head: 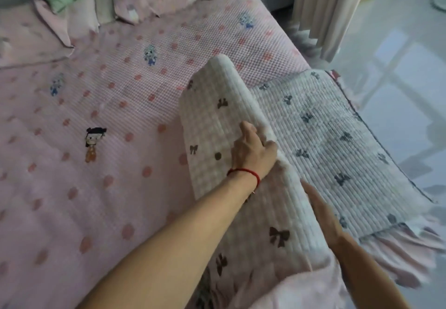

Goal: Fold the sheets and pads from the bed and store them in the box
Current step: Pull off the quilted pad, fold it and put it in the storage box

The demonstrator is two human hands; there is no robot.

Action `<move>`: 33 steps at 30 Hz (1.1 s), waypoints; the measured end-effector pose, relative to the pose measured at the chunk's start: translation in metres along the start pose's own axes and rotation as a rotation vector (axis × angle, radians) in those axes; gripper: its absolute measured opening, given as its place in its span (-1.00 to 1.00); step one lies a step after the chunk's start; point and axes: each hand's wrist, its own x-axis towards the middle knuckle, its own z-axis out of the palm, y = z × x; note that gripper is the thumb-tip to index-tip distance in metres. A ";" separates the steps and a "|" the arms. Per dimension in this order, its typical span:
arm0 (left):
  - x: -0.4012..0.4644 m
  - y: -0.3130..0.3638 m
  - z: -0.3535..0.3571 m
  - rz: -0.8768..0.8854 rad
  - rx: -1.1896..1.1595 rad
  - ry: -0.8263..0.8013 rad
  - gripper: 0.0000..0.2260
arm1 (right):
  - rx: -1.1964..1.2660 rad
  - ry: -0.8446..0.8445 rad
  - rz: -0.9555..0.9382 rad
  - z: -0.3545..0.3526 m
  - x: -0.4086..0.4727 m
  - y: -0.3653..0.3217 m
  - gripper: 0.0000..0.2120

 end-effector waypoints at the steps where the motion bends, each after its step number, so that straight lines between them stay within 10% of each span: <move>1: -0.002 -0.002 0.018 0.028 -0.009 -0.115 -0.71 | 0.033 0.045 -0.005 -0.017 0.000 0.004 0.34; 3: -0.011 -0.024 0.046 0.171 0.152 -0.304 -0.66 | -0.025 0.086 -0.003 -0.037 0.004 0.013 0.34; 7: -0.013 -0.088 0.071 0.492 0.665 -0.360 -0.48 | -0.521 0.085 -0.003 -0.053 0.002 0.016 -0.71; 18: -0.015 -0.113 0.077 0.628 0.863 -0.520 -0.41 | -0.801 0.328 -0.010 -0.043 0.027 0.064 -0.76; 24: 0.003 -0.113 0.074 0.584 0.608 -0.588 -0.40 | -1.197 0.408 0.048 -0.027 0.052 0.051 -0.55; 33: 0.055 -0.152 0.048 0.270 0.484 0.224 -0.50 | -1.281 0.325 -0.168 0.008 0.088 0.072 -0.32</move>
